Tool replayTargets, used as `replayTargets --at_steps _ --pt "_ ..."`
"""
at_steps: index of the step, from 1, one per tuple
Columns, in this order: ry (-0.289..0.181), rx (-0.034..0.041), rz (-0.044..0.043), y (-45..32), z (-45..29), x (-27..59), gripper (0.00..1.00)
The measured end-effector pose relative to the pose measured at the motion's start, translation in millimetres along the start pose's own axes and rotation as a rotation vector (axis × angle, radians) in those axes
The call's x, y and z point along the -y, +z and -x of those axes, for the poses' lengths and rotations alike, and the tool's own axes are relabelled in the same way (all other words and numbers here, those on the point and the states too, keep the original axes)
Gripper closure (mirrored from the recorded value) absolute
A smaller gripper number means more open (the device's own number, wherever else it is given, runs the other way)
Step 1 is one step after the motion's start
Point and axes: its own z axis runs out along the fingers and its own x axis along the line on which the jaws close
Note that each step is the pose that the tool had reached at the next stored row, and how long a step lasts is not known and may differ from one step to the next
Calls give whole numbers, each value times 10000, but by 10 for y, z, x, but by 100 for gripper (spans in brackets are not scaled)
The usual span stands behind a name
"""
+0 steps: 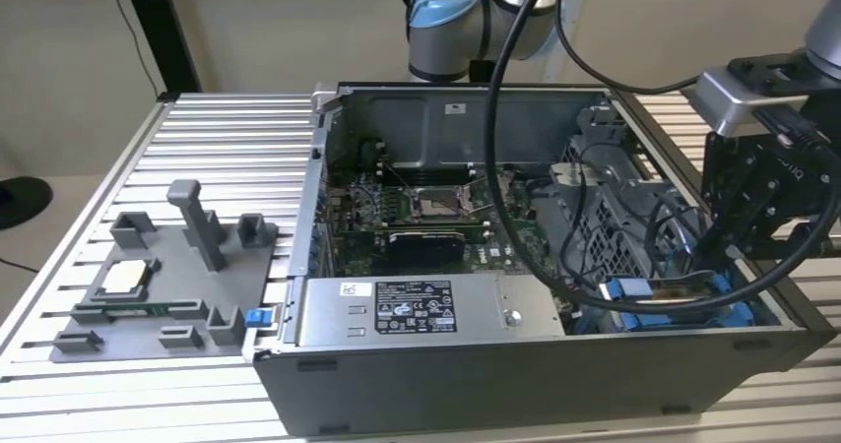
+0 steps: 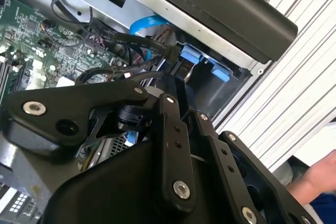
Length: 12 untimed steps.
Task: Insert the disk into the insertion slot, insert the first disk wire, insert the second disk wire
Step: 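Insert the first disk wire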
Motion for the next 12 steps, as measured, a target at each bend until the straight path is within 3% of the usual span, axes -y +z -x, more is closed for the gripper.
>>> replayTargets --at_steps 12 --pt "-1 1 0 10 11 13 100"
